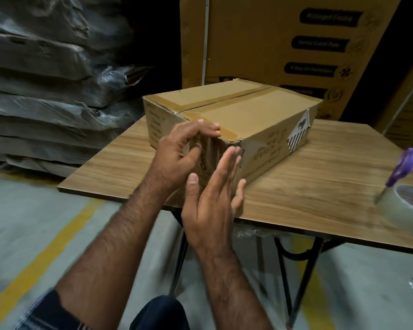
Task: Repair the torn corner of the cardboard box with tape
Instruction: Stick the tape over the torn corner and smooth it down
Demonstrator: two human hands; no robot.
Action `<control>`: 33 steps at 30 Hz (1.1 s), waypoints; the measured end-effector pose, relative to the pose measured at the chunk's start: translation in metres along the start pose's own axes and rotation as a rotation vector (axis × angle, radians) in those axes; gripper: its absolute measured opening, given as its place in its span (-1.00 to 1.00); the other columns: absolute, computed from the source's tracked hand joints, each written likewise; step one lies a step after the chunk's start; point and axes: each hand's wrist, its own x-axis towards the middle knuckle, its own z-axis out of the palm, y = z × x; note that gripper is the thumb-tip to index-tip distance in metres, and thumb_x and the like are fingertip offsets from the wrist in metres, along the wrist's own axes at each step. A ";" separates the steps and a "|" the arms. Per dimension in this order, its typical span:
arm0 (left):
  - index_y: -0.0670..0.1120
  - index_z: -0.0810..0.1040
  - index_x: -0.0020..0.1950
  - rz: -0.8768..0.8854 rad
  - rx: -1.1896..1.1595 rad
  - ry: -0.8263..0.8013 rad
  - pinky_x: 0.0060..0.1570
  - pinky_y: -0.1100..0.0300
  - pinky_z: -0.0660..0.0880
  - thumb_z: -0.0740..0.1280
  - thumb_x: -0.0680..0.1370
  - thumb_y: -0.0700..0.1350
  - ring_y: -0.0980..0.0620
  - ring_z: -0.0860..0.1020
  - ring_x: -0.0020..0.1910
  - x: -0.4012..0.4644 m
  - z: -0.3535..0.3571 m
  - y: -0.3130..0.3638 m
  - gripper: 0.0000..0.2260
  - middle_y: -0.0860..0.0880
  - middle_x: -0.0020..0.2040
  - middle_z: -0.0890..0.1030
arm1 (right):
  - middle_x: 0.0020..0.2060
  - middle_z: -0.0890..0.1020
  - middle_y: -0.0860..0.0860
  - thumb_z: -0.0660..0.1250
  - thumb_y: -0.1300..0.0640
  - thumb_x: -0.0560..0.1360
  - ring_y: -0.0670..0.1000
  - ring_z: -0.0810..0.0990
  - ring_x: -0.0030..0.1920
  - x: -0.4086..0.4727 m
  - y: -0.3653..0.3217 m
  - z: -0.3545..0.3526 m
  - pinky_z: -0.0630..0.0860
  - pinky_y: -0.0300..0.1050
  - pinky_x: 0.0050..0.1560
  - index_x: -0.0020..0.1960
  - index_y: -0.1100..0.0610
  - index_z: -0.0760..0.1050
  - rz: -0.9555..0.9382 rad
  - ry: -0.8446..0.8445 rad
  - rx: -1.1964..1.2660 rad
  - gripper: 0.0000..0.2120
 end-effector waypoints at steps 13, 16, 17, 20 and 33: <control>-0.09 0.69 0.14 -0.033 0.002 0.002 0.41 -0.14 0.42 0.23 0.47 -0.32 0.02 0.49 0.40 0.005 -0.002 0.005 -0.65 0.06 0.21 0.70 | 0.69 -0.12 0.05 -0.04 -0.12 0.65 -0.01 -0.09 0.68 0.016 -0.008 0.023 -0.12 0.34 0.60 0.67 0.22 -0.21 0.040 0.177 0.159 -0.27; -0.06 0.68 0.14 -0.039 -0.004 0.009 0.41 -0.13 0.42 0.26 0.48 -0.33 0.05 0.48 0.40 0.004 -0.001 0.006 -0.66 0.10 0.21 0.69 | 0.66 0.11 0.14 0.09 -0.03 0.66 0.07 0.15 0.65 0.016 -0.004 0.010 0.18 0.26 0.58 0.66 0.22 0.00 0.019 0.304 0.234 -0.33; -0.05 0.68 0.15 -0.046 -0.008 0.010 0.42 -0.12 0.42 0.28 0.49 -0.33 0.06 0.48 0.40 0.003 -0.001 0.007 -0.67 0.12 0.21 0.68 | 0.64 0.20 0.16 0.18 0.01 0.65 0.08 0.25 0.61 0.019 0.003 0.000 0.34 0.16 0.53 0.64 0.21 0.13 0.001 0.371 0.230 -0.37; -0.02 0.68 0.16 -0.034 0.007 0.007 0.42 -0.04 0.43 0.36 0.52 -0.28 0.11 0.47 0.40 0.001 -0.002 0.010 -0.72 0.15 0.22 0.67 | 0.53 0.37 0.13 0.42 0.02 0.57 0.03 0.40 0.48 0.049 0.034 -0.042 0.50 -0.23 0.34 0.51 0.10 0.41 -0.075 0.322 0.088 -0.46; 0.02 0.66 0.13 -0.027 0.036 0.028 0.36 -0.10 0.44 0.41 0.53 -0.20 0.04 0.51 0.34 0.002 0.005 0.010 -0.79 0.14 0.20 0.67 | 0.02 0.74 -0.01 0.55 0.00 0.45 -0.06 0.69 0.09 0.144 0.068 -0.104 0.65 0.02 0.11 0.10 0.12 0.71 -0.460 -0.223 0.034 -0.71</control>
